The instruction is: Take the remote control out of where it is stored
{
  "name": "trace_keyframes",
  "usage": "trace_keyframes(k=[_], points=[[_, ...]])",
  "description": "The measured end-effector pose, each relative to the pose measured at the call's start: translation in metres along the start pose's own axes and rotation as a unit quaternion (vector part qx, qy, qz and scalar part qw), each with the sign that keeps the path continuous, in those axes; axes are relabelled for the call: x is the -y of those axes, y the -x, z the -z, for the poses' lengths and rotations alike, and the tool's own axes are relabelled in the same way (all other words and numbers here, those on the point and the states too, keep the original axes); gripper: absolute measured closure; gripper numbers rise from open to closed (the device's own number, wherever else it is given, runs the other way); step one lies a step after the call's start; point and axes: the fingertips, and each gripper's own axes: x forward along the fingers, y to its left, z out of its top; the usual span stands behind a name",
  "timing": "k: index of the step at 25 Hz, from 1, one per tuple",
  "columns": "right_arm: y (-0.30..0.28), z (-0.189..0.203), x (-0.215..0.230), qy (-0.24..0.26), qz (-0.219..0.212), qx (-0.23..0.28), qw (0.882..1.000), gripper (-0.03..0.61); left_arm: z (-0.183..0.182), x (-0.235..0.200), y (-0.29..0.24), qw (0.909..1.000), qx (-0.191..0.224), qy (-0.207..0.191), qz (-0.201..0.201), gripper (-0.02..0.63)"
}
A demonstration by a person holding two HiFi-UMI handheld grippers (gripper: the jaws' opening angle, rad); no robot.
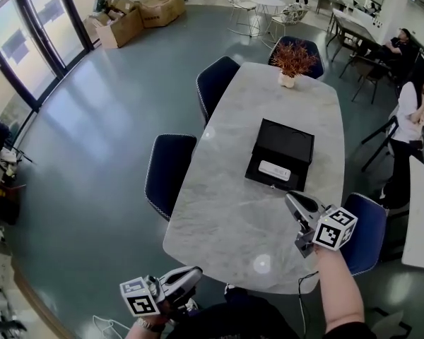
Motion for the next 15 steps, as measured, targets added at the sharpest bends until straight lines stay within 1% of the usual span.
trace_keyframes(k=[2,5,8,11,15], points=[[-0.008,-0.001,0.016,0.019,0.012,-0.016,1.000,0.563,-0.002,-0.001,0.000,1.0000,0.007,-0.001,-0.005,0.606],[-0.017,-0.003,0.039,0.035,0.027,-0.043,0.998,0.528,0.001,-0.004,0.001,0.9997,0.017,0.003,-0.014,0.606],[-0.029,-0.008,0.060,0.070,0.053,-0.081,0.993,0.514,0.001,-0.004,0.002,0.9994,0.024,0.006,-0.026,0.606],[-0.042,-0.004,0.087,0.124,0.071,-0.134,0.981,0.499,0.003,-0.003,0.006,0.9987,0.032,0.008,-0.038,0.606],[-0.059,0.007,0.127,0.187,0.092,-0.209,0.955,0.477,0.005,-0.003,0.005,0.9981,0.038,0.008,-0.049,0.606]])
